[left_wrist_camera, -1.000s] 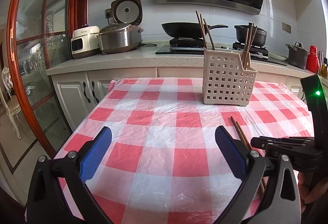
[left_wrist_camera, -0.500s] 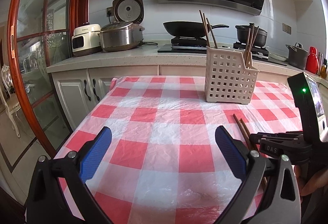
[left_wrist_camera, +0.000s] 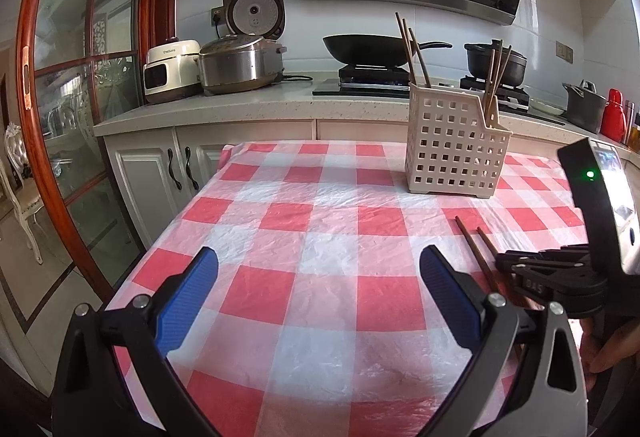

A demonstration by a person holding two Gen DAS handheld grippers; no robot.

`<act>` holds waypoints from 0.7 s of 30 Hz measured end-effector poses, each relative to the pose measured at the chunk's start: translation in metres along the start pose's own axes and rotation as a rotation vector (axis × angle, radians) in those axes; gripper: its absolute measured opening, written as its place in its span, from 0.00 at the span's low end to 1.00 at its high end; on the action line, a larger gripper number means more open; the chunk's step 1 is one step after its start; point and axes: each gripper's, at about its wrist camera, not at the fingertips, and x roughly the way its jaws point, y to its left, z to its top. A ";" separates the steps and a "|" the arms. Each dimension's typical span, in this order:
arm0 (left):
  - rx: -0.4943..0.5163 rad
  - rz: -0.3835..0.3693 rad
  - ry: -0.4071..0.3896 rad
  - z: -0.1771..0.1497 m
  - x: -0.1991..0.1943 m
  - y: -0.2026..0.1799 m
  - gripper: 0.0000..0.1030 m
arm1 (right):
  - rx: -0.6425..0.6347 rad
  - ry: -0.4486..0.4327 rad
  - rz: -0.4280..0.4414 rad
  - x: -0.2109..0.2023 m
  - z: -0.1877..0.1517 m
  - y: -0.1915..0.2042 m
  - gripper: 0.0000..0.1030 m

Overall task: Organize utensils
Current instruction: 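Grasp a wooden chopstick with the right tool while the left tool grasps another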

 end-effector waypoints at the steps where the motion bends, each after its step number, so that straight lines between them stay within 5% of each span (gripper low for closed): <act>1: 0.005 0.000 0.003 0.000 0.001 -0.002 0.95 | 0.007 -0.001 -0.002 -0.002 -0.001 -0.005 0.06; 16: 0.089 -0.047 0.069 0.002 0.010 -0.050 0.95 | 0.135 -0.026 0.027 -0.018 -0.015 -0.077 0.06; 21: 0.086 -0.121 0.134 0.011 0.024 -0.070 0.95 | 0.137 -0.025 0.044 -0.017 -0.020 -0.084 0.06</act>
